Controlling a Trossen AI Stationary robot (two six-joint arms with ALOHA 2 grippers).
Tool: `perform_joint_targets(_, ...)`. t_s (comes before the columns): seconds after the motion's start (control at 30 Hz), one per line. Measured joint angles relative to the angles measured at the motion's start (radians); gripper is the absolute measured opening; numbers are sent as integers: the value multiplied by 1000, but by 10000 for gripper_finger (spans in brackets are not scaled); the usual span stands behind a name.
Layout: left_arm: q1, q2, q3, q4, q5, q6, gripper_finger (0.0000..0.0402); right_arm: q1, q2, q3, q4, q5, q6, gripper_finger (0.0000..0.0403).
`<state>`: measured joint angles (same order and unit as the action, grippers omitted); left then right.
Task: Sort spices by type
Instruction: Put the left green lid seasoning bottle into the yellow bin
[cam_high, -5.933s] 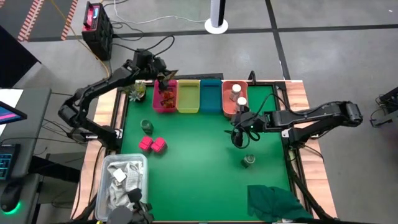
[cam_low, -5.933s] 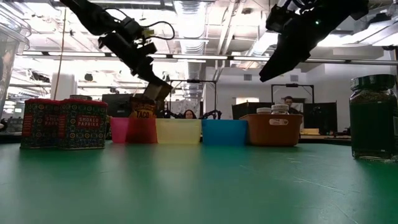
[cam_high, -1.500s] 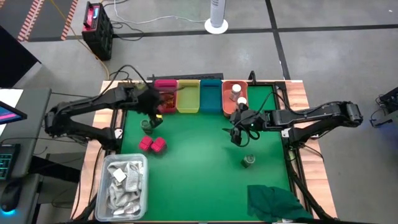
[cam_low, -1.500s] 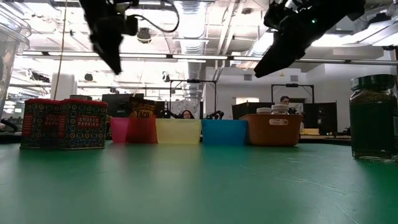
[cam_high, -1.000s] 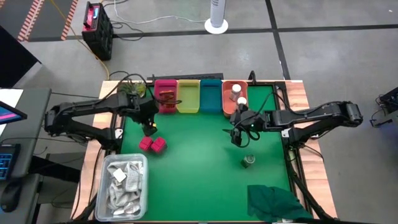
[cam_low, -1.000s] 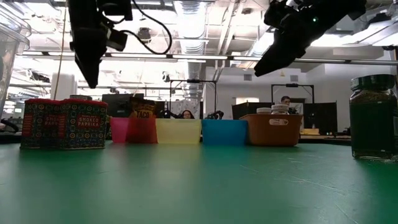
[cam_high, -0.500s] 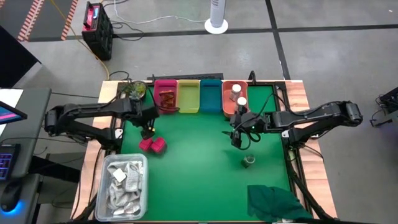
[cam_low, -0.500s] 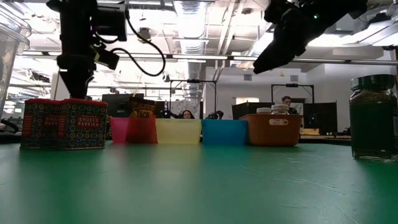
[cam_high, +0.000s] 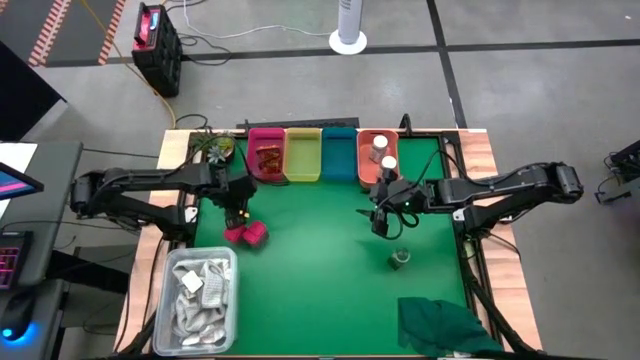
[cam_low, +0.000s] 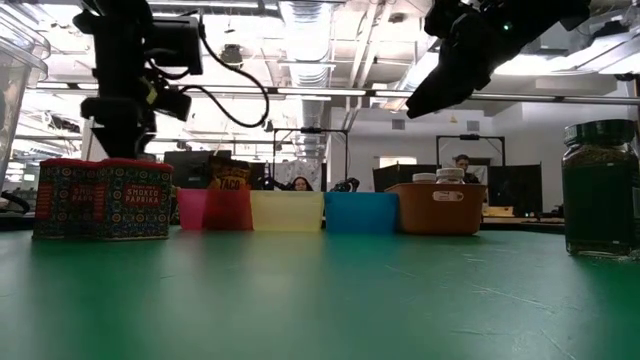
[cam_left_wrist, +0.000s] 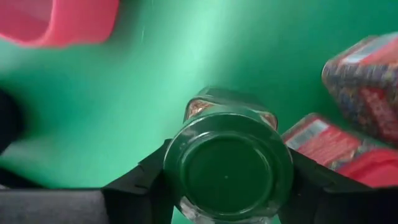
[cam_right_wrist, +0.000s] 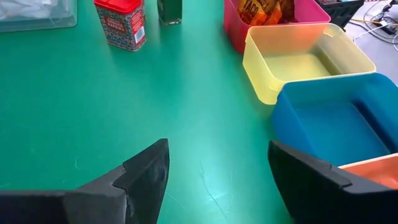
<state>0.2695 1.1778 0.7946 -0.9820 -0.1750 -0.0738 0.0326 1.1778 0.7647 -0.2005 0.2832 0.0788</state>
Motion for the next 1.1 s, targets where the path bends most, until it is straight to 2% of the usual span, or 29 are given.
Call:
perform_joint_targets(0.27,5,10,70,92,41,18,193,0,0,0,0,0,0,299)
perform_joint_targets(0.4,7,97,159,99,71,18,193,-1,0,0,0,1,2,299)
perform_joint_targets(0.77,25,428,596,51,92,186,193,-1,0,-1,-8,3,8,299)
perform_joint_targets(0.93,67,518,753,47,90,236,193,-1,0,-1,-8,4,4,299)
perform_joint_targets(1.1,135,574,848,39,84,279,193,-1,0,-1,-3,3,2,299)
